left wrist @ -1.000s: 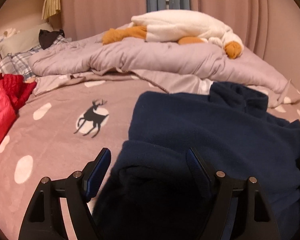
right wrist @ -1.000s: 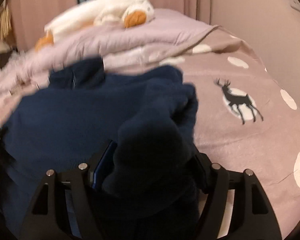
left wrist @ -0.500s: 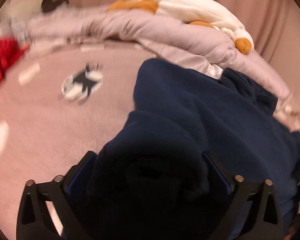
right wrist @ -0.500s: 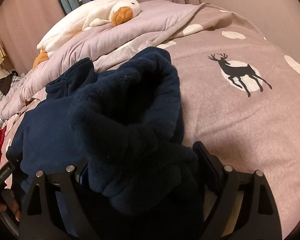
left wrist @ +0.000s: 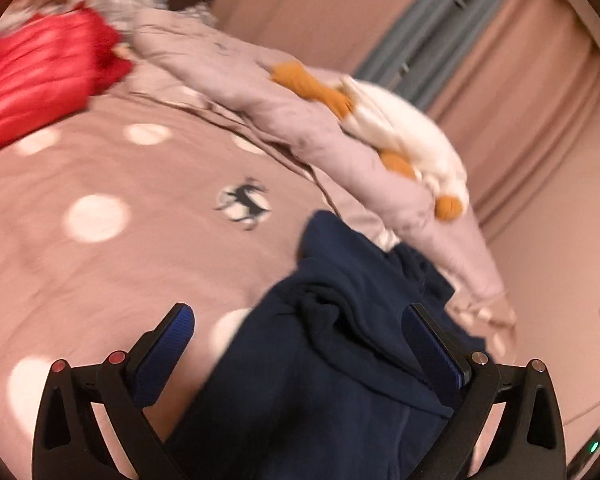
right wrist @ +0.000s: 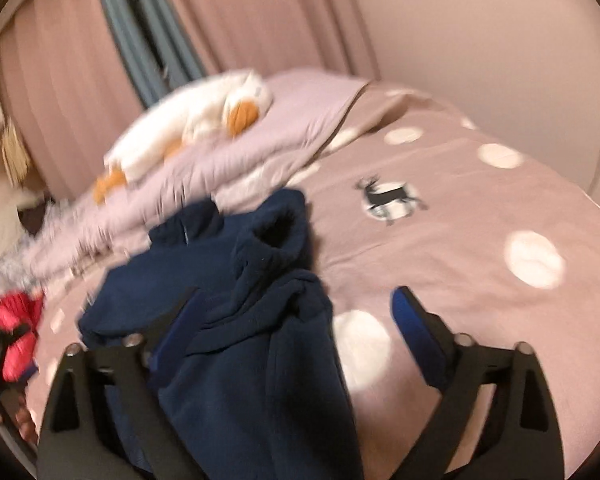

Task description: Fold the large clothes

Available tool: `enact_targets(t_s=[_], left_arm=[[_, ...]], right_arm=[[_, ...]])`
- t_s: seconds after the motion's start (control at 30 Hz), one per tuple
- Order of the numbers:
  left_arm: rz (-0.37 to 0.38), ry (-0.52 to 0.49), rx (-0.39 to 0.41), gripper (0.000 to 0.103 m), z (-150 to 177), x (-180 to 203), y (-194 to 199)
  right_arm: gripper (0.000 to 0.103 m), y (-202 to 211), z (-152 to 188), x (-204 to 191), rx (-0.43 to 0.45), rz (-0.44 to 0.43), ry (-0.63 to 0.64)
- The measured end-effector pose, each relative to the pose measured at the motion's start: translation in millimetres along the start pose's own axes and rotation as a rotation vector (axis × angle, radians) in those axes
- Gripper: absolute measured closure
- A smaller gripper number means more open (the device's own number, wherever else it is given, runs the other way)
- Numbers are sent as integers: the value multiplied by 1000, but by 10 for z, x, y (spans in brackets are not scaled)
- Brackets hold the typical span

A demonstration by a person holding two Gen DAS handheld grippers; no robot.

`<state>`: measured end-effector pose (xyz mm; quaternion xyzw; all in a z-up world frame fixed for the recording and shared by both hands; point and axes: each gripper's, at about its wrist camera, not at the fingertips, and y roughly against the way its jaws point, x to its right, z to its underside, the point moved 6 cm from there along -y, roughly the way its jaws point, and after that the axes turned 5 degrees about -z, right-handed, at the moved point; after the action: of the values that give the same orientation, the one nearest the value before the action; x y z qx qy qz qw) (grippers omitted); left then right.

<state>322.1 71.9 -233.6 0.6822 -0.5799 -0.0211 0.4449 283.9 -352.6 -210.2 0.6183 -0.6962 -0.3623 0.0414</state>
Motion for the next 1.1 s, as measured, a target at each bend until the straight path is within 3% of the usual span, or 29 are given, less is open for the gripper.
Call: enact_targets(t_s=[0.1,0.27,0.37,0.5,0.63,0.77,0.87,0.97,1.1], left_arm=[[41,69,-11,0,175,-280,255],[35,213,-1,0,555,-772,542],[81,278,-2,0,794,-948,676],[93,240,-56,0,1084,-1031,733],[183,285,-85,0,1336,-1143,777],[234,298,-57,0,1387,-1182,849],[243,274,-58,0,1422,-1155,851],[224,235,-66,0,1481,-1095,843],[263,215,-104,0,1587,-964,823]], right_arm=[[3,274,250,105,-13,-42,-85],[2,620,679,257,-17,-58,-186],[2,793,858,302,-4,-92,-228],[2,1016,1125,330,0,-110,-225],[2,1132,1423,360,-4,-144,-215],[3,1089,1654,489,-39,-157,-272],[3,1051,1766,543,-7,-202,-367],[3,1057,1812,455,7,-237,-403],[3,1003,1911,239,-19,-300,-431]])
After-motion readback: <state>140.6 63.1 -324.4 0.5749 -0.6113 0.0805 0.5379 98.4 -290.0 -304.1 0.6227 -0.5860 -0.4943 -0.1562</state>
